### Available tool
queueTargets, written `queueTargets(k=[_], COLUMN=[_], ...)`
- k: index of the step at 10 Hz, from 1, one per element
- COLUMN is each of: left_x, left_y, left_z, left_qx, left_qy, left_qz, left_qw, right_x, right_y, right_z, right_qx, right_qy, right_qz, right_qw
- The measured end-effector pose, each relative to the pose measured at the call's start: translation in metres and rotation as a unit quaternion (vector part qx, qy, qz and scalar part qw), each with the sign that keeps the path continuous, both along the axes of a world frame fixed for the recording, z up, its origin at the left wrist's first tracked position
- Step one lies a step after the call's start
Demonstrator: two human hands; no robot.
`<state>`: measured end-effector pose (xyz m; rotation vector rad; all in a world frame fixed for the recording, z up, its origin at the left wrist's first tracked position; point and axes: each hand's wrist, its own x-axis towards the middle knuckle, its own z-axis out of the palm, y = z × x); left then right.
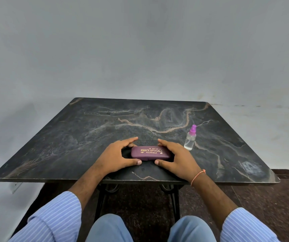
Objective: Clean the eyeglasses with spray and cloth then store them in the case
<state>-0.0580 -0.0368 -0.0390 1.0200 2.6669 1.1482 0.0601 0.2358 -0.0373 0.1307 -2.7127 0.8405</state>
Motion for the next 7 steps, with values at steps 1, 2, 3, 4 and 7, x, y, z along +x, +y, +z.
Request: queueTargets(k=[1,2,3,4,7], left_x=[0.005,0.009,0.015,0.022,0.030], left_y=[0.002,0.002,0.003,0.002,-0.001], left_z=[0.003,0.004,0.008,0.008,0.009], left_qx=[-0.038,-0.078,-0.151,-0.218,-0.289], left_qy=[0.025,0.070,0.105,0.109,0.099], left_qz=[0.008,0.019,0.035,0.036,0.039], left_qw=[0.999,0.994,0.982,0.969,0.951], right_x=[0.003,0.009,0.017,0.023,0.026], right_y=[0.000,0.004,0.005,0.005,0.006], right_z=[0.002,0.003,0.005,0.006,0.007], right_qx=[0.004,0.055,0.130,0.185,0.228], right_qy=[-0.023,-0.059,-0.097,-0.133,-0.153], right_qz=[-0.020,-0.044,-0.062,-0.063,-0.083], right_qw=[1.000,0.996,0.985,0.972,0.958])
